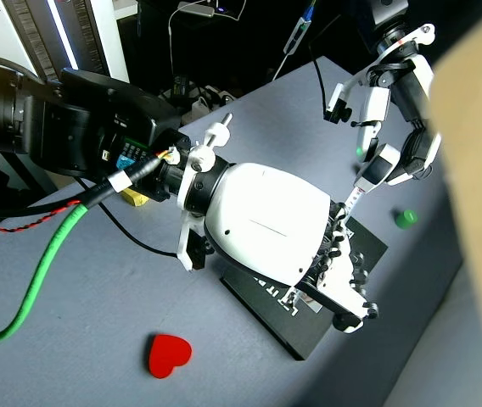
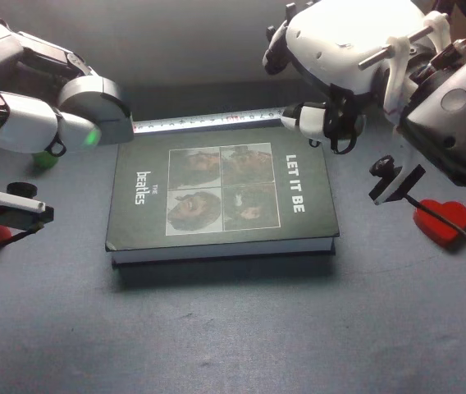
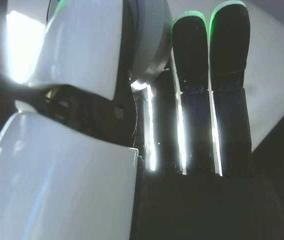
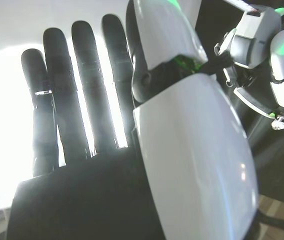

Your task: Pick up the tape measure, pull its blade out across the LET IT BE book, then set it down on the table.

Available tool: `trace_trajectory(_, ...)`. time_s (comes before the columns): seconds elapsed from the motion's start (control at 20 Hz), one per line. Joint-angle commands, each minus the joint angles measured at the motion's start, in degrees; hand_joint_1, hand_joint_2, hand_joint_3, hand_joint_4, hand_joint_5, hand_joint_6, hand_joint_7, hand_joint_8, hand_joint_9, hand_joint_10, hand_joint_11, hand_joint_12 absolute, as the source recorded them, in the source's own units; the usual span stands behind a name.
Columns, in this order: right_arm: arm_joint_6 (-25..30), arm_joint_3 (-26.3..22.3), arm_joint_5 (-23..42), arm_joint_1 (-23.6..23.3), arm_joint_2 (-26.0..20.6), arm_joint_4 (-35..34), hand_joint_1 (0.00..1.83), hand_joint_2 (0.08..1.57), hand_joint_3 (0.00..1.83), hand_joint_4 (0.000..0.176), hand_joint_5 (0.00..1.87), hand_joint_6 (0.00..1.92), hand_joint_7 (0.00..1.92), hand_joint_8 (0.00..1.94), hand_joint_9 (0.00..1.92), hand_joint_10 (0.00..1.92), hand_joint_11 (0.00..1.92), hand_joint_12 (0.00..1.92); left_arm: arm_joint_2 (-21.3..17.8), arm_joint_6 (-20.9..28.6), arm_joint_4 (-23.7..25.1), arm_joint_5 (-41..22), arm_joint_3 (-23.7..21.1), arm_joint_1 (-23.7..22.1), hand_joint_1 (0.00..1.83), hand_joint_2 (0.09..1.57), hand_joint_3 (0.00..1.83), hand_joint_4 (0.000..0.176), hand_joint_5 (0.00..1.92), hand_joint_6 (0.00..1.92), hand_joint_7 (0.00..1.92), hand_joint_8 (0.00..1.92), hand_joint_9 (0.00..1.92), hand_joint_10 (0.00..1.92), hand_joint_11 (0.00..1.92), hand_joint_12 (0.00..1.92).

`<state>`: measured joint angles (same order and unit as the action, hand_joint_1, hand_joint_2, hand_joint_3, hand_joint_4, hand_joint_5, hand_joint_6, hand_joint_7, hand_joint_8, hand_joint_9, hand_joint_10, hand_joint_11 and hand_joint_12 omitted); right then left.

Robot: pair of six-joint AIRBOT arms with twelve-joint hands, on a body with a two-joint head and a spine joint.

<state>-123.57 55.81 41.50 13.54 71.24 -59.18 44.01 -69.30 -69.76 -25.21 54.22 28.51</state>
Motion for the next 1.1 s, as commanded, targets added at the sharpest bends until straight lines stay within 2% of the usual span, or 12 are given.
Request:
trace_trajectory(0.0, 0.29, 0.26, 4.69, 0.14, 0.28, 5.08, 1.02, 1.07, 0.0, 0.0, 0.82, 0.05, 0.78, 0.0, 0.72, 0.0, 0.32, 1.02, -0.46, 0.98, 1.08, -4.4, -0.2, -0.28, 1.38, 1.12, 0.0, 0.0, 0.93, 0.95, 0.94, 1.04, 0.93, 1.26, 0.88, 1.21)
trace_trajectory(0.35, 0.56, 2.78, 4.45, 1.44, 1.27, 5.76, 1.02, 1.07, 0.0, 0.0, 0.84, 0.02, 0.72, 0.0, 0.65, 0.0, 0.26, 0.99, -0.45, 1.52, 0.94, -4.93, -0.31, 0.0, 1.38, 1.12, 0.0, 0.0, 0.93, 0.95, 0.94, 1.04, 0.93, 1.26, 0.88, 1.21)
trace_trajectory(0.4, 0.33, 2.86, 4.27, 1.51, 1.28, 5.27, 1.02, 1.07, 0.0, 0.017, 0.88, 0.04, 0.71, 0.0, 0.65, 0.0, 0.25, 0.99, -0.45, 1.52, 0.81, -4.99, -0.33, 0.0, 1.38, 1.12, 0.0, 0.0, 0.93, 0.94, 0.94, 1.04, 0.93, 1.26, 0.88, 1.21)
trace_trajectory(0.45, 0.22, 2.86, 4.22, 1.63, 1.28, 5.05, 1.03, 1.11, 0.0, 0.128, 0.96, 0.78, 0.72, 0.0, 0.65, 0.0, 0.25, 1.01, -0.45, 1.56, 0.76, -5.03, -0.34, 0.0, 1.38, 1.12, 0.0, 0.0, 0.93, 0.94, 0.94, 1.04, 0.93, 1.26, 0.88, 1.21)
trace_trajectory(0.55, -0.02, 2.9, 4.11, 1.61, 1.32, 4.63, 1.01, 1.14, 0.01, 0.137, 0.9, 1.09, 0.73, 0.0, 0.67, 0.01, 0.25, 1.02, -0.44, 1.56, 0.59, -5.13, -0.44, 0.0, 1.38, 1.12, 0.0, 0.0, 0.93, 0.94, 0.94, 1.04, 0.93, 1.26, 0.88, 1.21)
trace_trajectory(0.6, -0.21, 2.99, 3.71, 1.36, 1.32, 3.58, 1.0, 1.15, 0.0, 0.135, 0.89, 1.11, 0.73, 0.0, 0.68, 0.01, 0.26, 1.02, -0.45, 1.57, 0.55, -5.21, -0.48, 0.07, 1.38, 1.12, 0.0, 0.0, 0.93, 0.94, 0.94, 1.04, 0.93, 1.26, 0.88, 1.21)
trace_trajectory(0.65, -0.37, 3.16, 3.3, 0.99, 1.31, 2.34, 1.02, 1.09, 0.0, 0.024, 0.77, 0.53, 0.73, 0.0, 0.67, 0.01, 0.26, 1.01, -0.45, 1.63, 0.54, -5.21, -0.5, 0.11, 1.38, 1.12, 0.0, 0.0, 0.93, 0.95, 0.94, 1.03, 0.93, 1.26, 0.89, 1.22)
trace_trajectory(0.7, -0.51, 3.3, 3.16, 0.61, 1.29, 1.5, 1.02, 1.08, 0.0, 0.0, 0.79, 0.23, 0.73, 0.0, 0.67, 0.0, 0.26, 1.0, -0.45, 1.63, 0.54, -5.21, -0.5, 0.11, 1.38, 1.12, 0.0, 0.0, 0.92, 0.95, 0.94, 1.03, 0.94, 1.26, 0.88, 1.21)
trace_trajectory(0.9, -1.34, 3.38, 2.32, -0.97, 1.05, -0.6, 1.02, 1.07, 0.0, 0.003, 0.89, 0.04, 0.73, 0.0, 0.66, 0.0, 0.26, 0.99, -0.44, 1.71, 0.42, -5.32, -0.36, 0.11, 1.38, 1.12, 0.0, 0.0, 0.91, 0.96, 0.95, 1.03, 0.94, 1.26, 0.87, 1.21)
trace_trajectory(0.95, -1.69, 3.32, 2.26, -1.22, 0.96, -0.83, 1.01, 1.14, 0.0, 0.127, 0.92, 0.84, 0.73, 0.0, 0.67, 0.0, 0.27, 1.01, -0.44, 1.75, 0.38, -5.33, -0.35, 0.11, 1.38, 1.12, 0.0, 0.0, 0.91, 0.96, 0.95, 1.03, 0.94, 1.26, 0.87, 1.21)
trace_trajectory(1.0, -1.96, 3.05, 2.28, -1.69, 0.73, -1.19, 1.02, 1.09, 0.0, 0.027, 0.8, 0.45, 0.72, 0.01, 0.66, 0.01, 0.26, 1.01, -0.44, 1.84, 0.35, -5.44, -0.35, 0.11, 1.38, 1.12, 0.0, 0.0, 0.91, 0.96, 0.95, 1.03, 0.93, 1.26, 0.87, 1.22)
trace_trajectory(1.05, -2.61, 2.74, 2.02, -2.14, 0.5, -1.91, 1.02, 1.07, 0.0, 0.0, 0.82, 0.21, 0.72, 0.0, 0.66, 0.01, 0.26, 1.0, -0.43, 1.87, 0.35, -5.47, -0.35, 0.11, 1.38, 1.12, 0.0, 0.0, 0.91, 0.96, 0.94, 1.03, 0.93, 1.26, 0.88, 1.22)
